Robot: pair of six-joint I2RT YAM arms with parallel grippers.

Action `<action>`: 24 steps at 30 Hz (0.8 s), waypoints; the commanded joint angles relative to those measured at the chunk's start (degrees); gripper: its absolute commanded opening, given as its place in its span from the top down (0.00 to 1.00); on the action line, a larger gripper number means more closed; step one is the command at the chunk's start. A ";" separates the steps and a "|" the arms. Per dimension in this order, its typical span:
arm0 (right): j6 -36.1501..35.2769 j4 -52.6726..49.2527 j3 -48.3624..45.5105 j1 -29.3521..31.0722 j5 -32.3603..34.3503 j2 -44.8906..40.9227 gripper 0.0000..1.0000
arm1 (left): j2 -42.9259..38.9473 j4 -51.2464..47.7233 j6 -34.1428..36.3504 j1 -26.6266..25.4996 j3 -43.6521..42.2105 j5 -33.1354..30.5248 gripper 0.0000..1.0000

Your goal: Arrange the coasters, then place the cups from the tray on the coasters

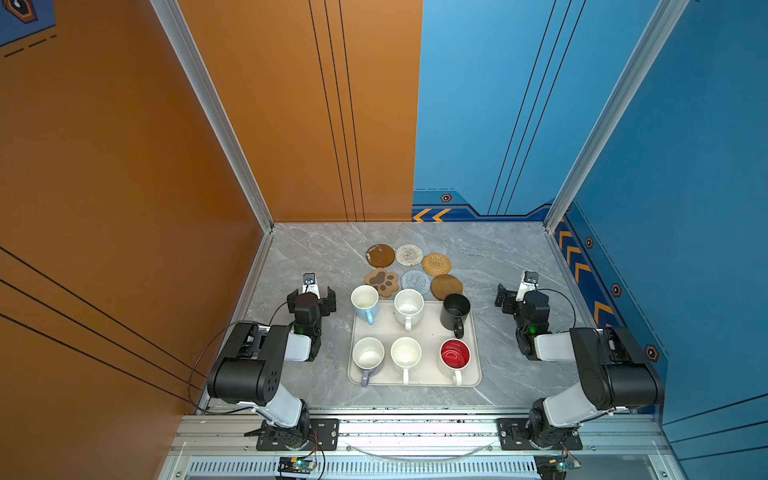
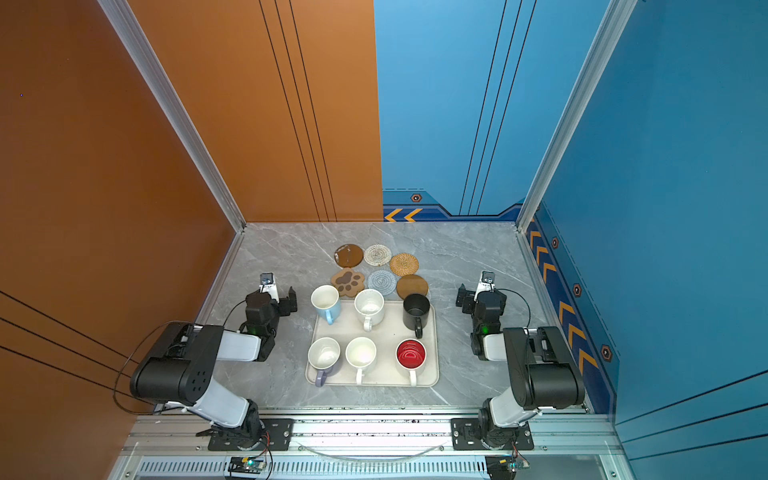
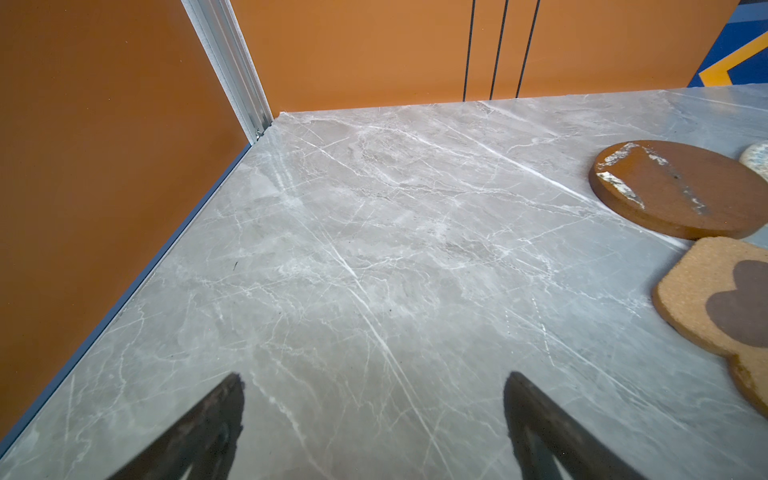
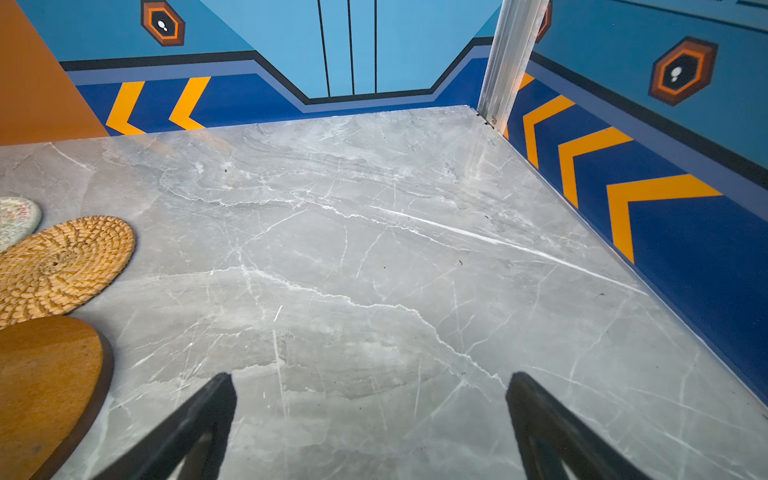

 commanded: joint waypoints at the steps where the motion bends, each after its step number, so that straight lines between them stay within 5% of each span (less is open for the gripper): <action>1: -0.75 -0.82 1.24 0.44 -0.71 -0.02 0.00 | -0.74 -0.57 0.57 0.17 0.88 1.31 0.02; 13: 1.07 -21.27 5.92 1.23 2.88 -15.25 0.00 | -16.63 -18.53 2.09 -4.92 4.82 -6.95 0.02; 24: 4.22 -55.84 27.16 1.79 -5.47 -18.65 0.03 | -28.66 -51.31 -9.46 -7.39 17.90 2.02 0.02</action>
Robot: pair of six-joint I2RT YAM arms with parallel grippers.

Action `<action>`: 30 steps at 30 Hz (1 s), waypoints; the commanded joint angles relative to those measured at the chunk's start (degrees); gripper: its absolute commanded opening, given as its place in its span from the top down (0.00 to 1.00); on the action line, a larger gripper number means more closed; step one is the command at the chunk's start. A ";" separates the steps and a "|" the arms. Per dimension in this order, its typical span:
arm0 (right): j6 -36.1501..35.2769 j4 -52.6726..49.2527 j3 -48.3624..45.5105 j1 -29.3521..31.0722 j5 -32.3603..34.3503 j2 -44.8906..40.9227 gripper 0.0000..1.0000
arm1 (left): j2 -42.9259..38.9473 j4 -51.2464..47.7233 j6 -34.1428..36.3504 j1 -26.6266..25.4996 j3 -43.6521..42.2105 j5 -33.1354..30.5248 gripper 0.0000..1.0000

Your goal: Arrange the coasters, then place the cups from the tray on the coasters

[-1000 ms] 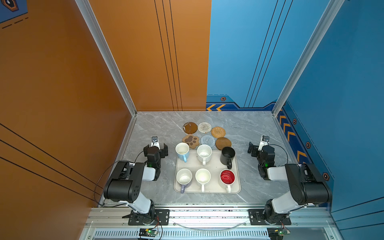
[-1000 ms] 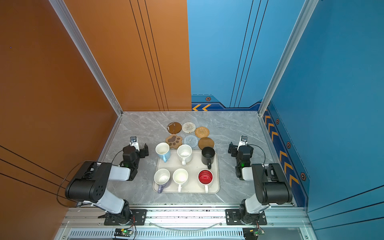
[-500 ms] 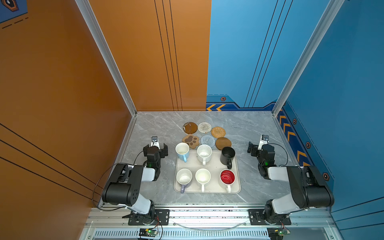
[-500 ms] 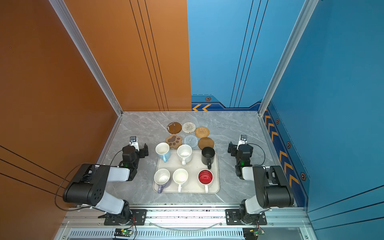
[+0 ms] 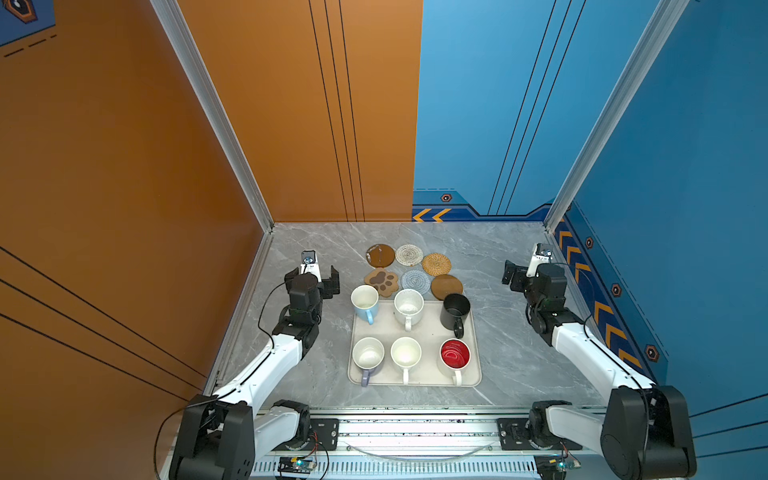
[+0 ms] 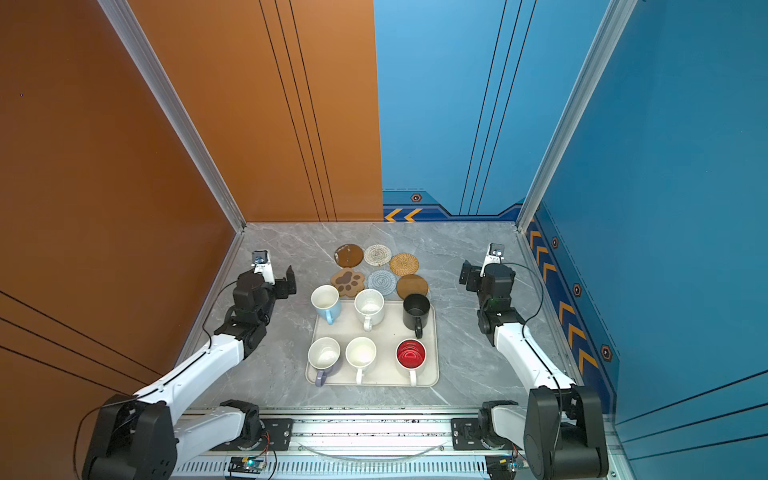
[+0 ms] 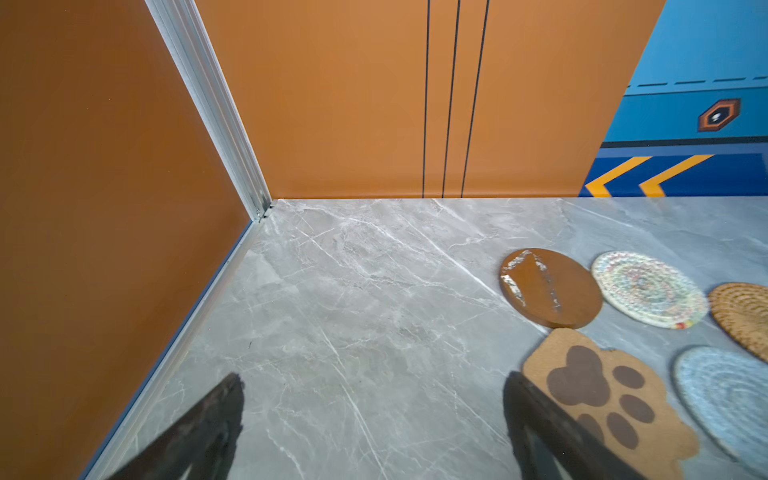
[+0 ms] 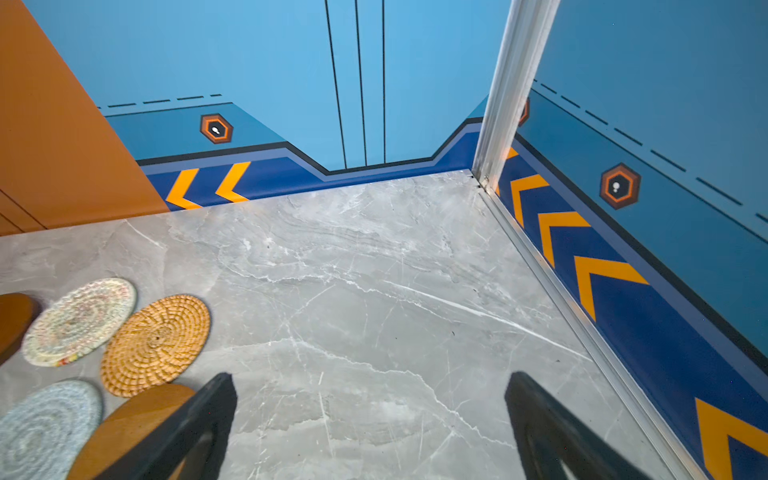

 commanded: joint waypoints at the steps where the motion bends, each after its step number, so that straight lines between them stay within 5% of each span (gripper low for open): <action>1: 2.11 -17.69 8.98 0.85 -6.15 2.51 0.03 | -2.35 -15.18 -7.63 -0.42 4.26 6.62 0.02; 11: -0.15 -41.89 37.61 6.72 -19.50 25.83 0.16 | -3.85 -19.52 -18.02 -1.21 6.38 24.77 0.02; 19: -2.93 -54.17 55.86 13.89 -24.14 45.46 0.35 | -4.37 -20.62 -19.01 -3.96 6.03 24.98 0.02; 30: -6.07 -61.69 65.65 20.10 -26.69 56.44 0.62 | -6.96 -22.45 -19.20 -5.93 5.22 23.26 0.03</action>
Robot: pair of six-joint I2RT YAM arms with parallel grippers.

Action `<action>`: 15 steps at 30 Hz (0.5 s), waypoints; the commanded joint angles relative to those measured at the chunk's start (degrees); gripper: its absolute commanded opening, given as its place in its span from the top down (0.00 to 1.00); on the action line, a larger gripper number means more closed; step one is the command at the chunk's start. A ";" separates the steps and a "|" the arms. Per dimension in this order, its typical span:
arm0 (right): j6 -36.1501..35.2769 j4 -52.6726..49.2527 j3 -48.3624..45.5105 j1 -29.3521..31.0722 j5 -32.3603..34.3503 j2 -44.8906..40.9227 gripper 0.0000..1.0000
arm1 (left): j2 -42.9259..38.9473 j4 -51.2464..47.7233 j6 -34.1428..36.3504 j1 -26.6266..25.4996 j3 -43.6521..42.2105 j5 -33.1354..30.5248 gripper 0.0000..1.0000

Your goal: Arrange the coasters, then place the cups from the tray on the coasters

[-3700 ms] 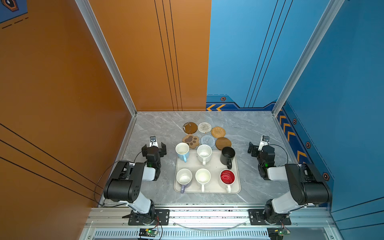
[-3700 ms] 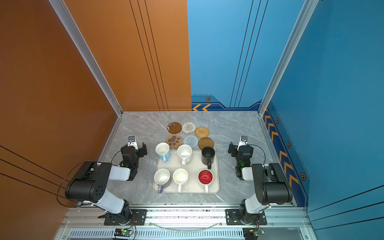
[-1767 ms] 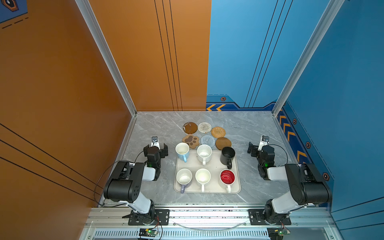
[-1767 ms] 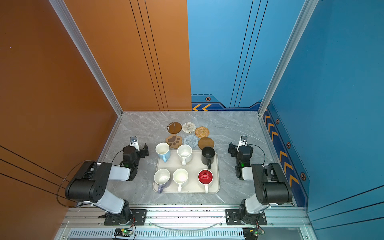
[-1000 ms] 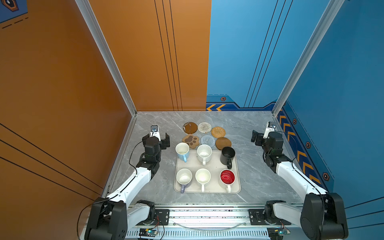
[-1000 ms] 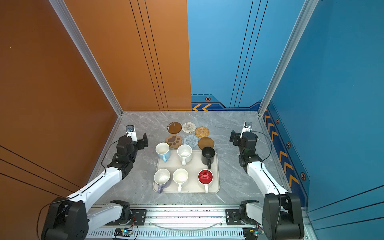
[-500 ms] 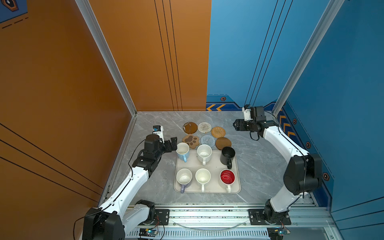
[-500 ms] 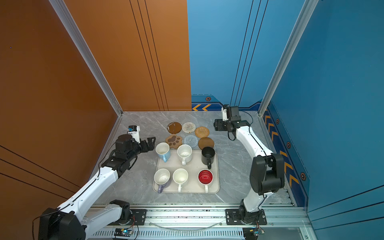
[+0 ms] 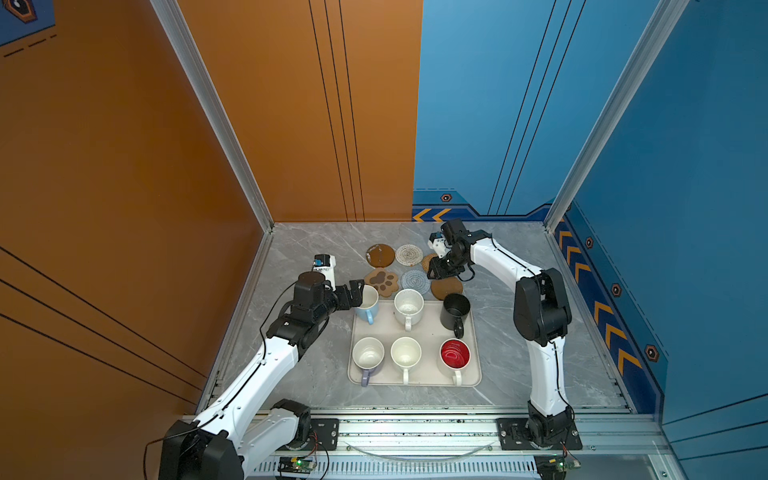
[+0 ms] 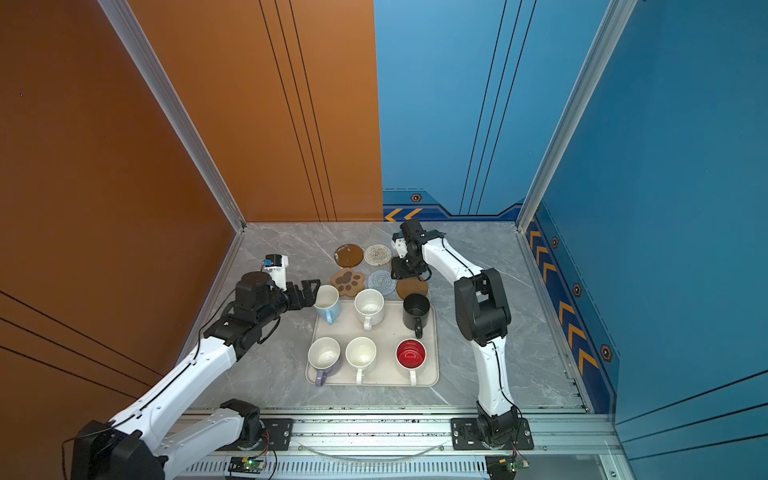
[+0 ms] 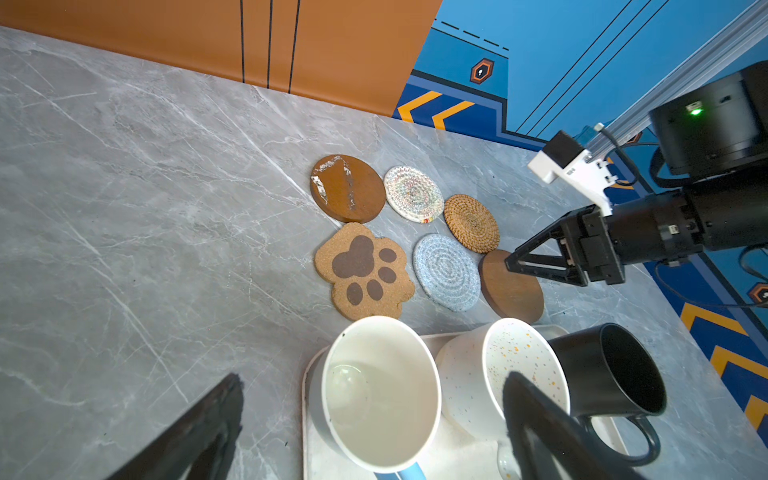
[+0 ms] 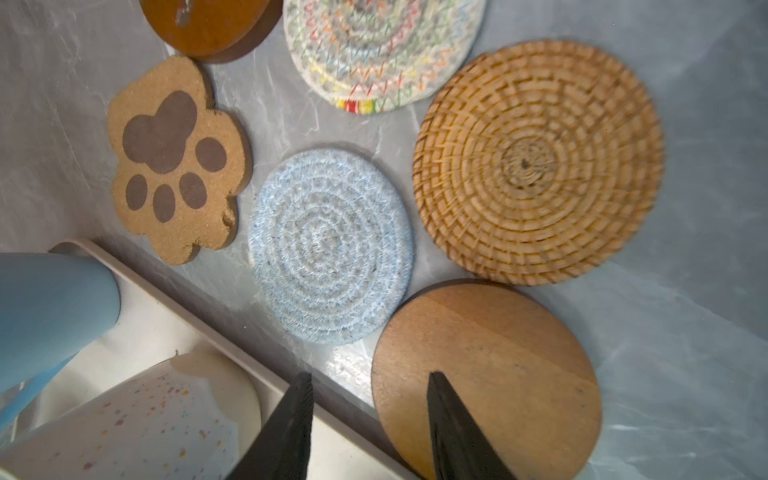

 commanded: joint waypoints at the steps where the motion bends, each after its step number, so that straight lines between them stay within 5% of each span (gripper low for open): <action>1: -1.91 -6.11 3.04 0.54 -1.36 2.00 0.66 | -1.83 -2.57 -0.05 -0.72 0.33 -0.71 0.03; 8: -1.44 -8.04 3.99 0.81 -3.99 4.94 0.95 | -3.91 -3.38 0.10 -1.05 0.00 -2.18 0.02; 15: -1.14 -8.72 5.47 1.60 -5.54 7.17 1.00 | -4.30 -3.45 -0.17 -1.35 -0.36 -2.44 0.02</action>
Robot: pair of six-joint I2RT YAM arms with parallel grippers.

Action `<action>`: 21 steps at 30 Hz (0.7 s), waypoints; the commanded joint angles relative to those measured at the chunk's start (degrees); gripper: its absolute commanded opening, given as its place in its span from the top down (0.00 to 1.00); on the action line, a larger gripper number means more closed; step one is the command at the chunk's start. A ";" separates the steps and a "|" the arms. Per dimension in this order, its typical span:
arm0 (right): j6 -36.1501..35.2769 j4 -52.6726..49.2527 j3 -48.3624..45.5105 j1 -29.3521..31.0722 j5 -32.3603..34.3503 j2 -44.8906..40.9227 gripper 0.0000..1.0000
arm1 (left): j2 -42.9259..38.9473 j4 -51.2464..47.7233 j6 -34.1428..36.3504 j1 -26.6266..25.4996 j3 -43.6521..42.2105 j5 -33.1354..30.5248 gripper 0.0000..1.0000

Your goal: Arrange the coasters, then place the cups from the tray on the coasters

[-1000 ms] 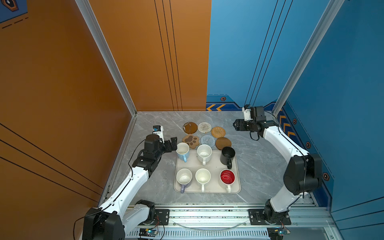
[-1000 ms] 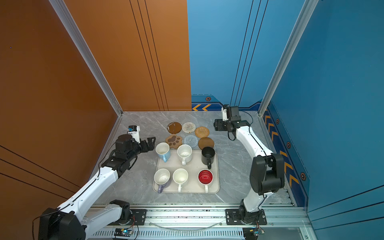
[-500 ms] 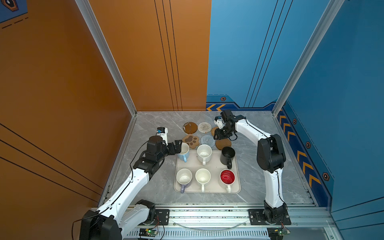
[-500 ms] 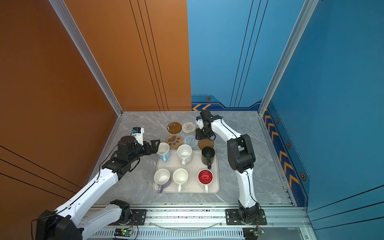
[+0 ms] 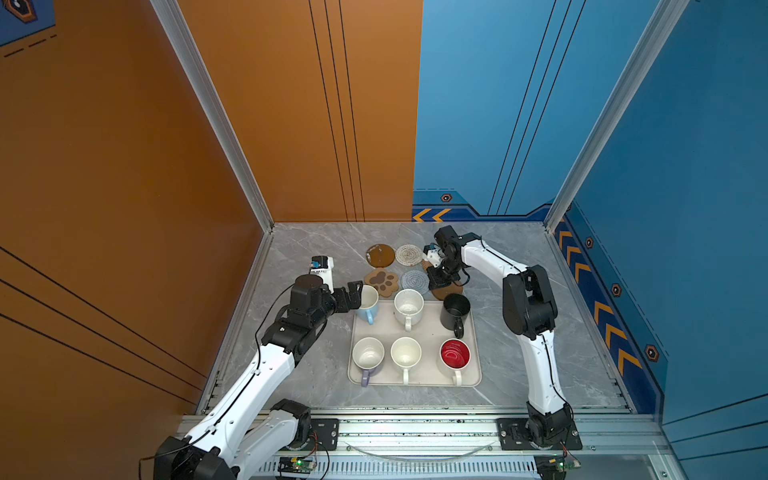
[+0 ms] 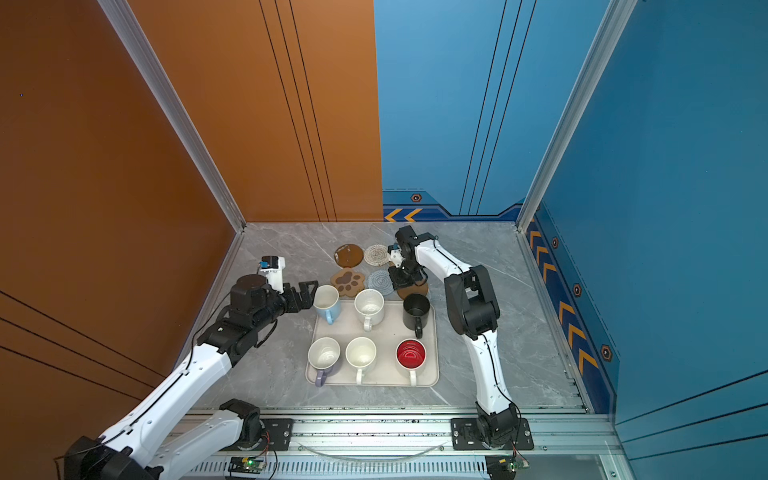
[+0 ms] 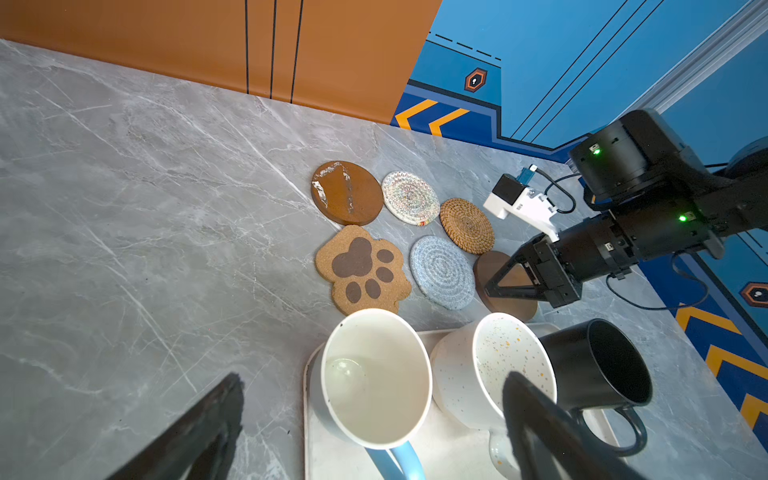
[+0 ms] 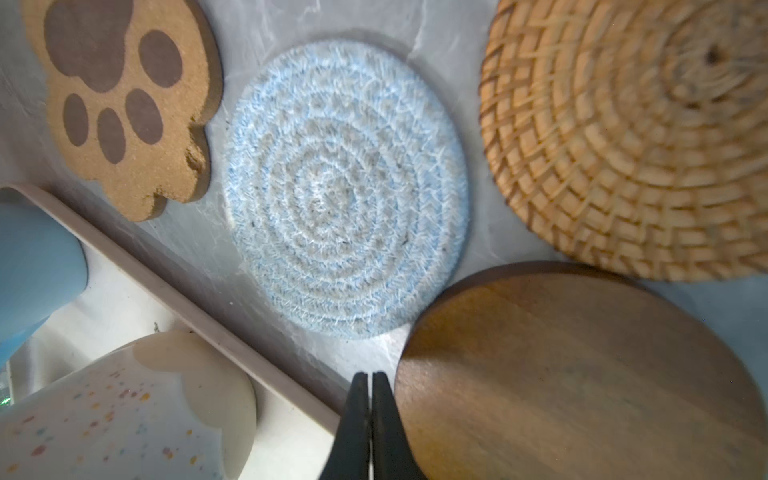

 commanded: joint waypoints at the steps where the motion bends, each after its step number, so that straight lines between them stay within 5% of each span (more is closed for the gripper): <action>1: 0.21 -2.56 2.29 0.75 -1.81 0.85 1.00 | -0.90 -0.77 -0.19 -0.58 -0.33 -1.02 0.02; 21: 0.76 -6.06 8.09 0.58 1.35 5.45 1.00 | -4.78 -3.80 1.32 -0.67 -0.70 -3.50 0.01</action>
